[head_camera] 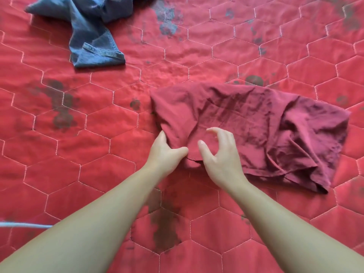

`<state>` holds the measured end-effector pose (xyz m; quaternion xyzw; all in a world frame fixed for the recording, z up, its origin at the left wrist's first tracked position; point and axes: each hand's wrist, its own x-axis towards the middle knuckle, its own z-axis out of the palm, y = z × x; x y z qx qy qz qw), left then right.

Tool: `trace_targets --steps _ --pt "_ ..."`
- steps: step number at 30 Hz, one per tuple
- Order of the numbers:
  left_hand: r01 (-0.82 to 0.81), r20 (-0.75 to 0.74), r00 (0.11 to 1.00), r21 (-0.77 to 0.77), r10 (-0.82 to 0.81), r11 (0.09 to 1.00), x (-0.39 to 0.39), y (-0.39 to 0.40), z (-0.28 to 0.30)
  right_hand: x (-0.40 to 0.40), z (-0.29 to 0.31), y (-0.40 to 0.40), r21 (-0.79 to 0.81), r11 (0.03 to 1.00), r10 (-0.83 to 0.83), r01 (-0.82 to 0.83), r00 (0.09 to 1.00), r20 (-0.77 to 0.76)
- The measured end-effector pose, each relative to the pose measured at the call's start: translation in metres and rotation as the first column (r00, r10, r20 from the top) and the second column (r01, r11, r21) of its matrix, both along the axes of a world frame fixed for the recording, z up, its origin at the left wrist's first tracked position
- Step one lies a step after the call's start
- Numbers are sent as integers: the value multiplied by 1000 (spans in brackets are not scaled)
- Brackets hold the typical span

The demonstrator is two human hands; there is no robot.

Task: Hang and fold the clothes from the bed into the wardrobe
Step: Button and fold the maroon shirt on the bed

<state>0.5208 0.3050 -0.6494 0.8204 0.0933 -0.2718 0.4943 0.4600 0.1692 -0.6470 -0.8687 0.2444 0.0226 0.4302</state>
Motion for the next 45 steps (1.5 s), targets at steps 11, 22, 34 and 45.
trace_targets --steps 11,22,34,45 --pt "803 251 548 110 -798 586 -18 -126 57 -2 47 -98 706 512 -481 490 844 -238" --pt "660 387 614 227 -688 717 -43 -176 1 -95 -19 -221 654 194 -619 731 609 -496" --pt "684 201 443 554 -874 474 -47 -193 -34 -109 -19 -244 347 653 -574 673 739 -354" --pt "621 119 366 707 -923 338 -61 -201 -51 -51 -26 -292 -314 881 -422 355 889 -178"
